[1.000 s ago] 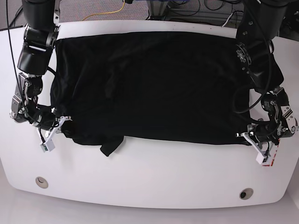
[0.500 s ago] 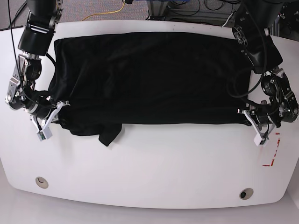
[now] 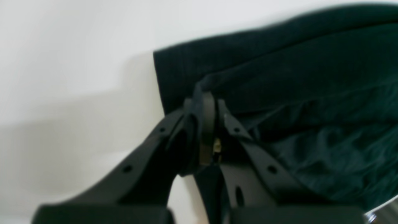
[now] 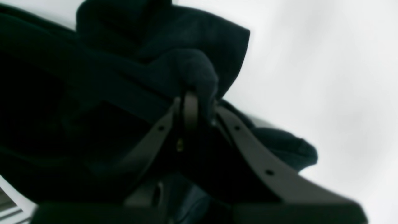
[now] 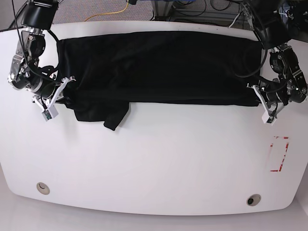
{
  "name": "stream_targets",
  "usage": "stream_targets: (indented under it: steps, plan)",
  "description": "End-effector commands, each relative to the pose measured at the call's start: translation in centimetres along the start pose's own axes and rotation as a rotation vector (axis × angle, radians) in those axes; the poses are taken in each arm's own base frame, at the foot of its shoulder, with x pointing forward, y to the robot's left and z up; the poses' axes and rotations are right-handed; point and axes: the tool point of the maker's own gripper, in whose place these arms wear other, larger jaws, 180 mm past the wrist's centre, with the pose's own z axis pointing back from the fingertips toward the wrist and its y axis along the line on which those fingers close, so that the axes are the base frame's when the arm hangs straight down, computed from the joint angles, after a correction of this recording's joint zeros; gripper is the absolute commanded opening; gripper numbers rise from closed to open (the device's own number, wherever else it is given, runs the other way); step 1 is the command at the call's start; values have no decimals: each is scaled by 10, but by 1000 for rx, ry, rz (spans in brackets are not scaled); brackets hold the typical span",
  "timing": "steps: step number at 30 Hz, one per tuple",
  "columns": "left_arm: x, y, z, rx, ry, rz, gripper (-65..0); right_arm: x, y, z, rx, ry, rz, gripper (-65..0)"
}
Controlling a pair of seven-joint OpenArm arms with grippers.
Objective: Layout the t-shirt on the table in an organized manner, then fold the t-shirt properly
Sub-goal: 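Lift the hem with both grippers and fold it over toward the collar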
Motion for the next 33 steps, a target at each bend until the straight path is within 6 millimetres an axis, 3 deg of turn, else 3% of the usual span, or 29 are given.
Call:
stream_targets:
  steps: [1,9,13,16,22,26,29,33]
  plan:
    - [6,15,13,56,-17,-21,-650,15,-4,13,-30,-38,51,-648]
    - [-15,21,14,72,31,-26,-650,-8,3,17,-26,4,44,-647]
    - [-26,23,14,77,58,-30,-636,-19,1,19,-34,18,21,-606]
    - [-33,23,13,77,74,-29,-575,-26,3,18,-36,22,-2,-501]
    - [-41,29,17,91,95,-33,-444,-36,2,22,-44,34,-21,-208]
    - [-43,30,17,93,103,-33,-371,-38,2,24,-42,37,-24,-60]
    - [-44,38,22,112,109,-41,-325,-30,-4,32,-70,9,-13,-8]
    - [-44,43,25,124,113,-47,-250,-20,-17,59,-154,-28,4,0]
